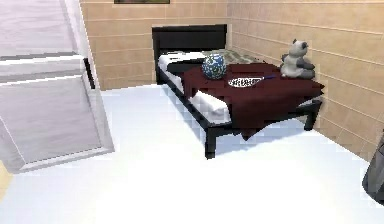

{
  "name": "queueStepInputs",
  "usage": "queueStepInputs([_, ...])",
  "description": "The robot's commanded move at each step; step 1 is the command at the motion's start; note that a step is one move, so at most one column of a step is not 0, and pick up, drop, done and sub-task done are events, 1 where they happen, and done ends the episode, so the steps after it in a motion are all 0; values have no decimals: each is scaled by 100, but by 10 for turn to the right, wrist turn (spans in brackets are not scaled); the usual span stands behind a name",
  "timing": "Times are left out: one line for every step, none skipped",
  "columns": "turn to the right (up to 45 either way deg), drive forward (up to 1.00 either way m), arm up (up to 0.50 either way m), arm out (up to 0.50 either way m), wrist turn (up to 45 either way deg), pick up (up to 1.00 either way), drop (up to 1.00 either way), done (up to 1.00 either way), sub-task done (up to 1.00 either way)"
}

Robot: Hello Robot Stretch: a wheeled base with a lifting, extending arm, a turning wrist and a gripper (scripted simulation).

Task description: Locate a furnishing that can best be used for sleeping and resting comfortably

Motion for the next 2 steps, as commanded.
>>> queueStepInputs([0, 80, 0, 0, 0, 0, 0, 0, 0])
queueStepInputs([90, 0, 0, 0, 0, 0, 0, 0, 0])
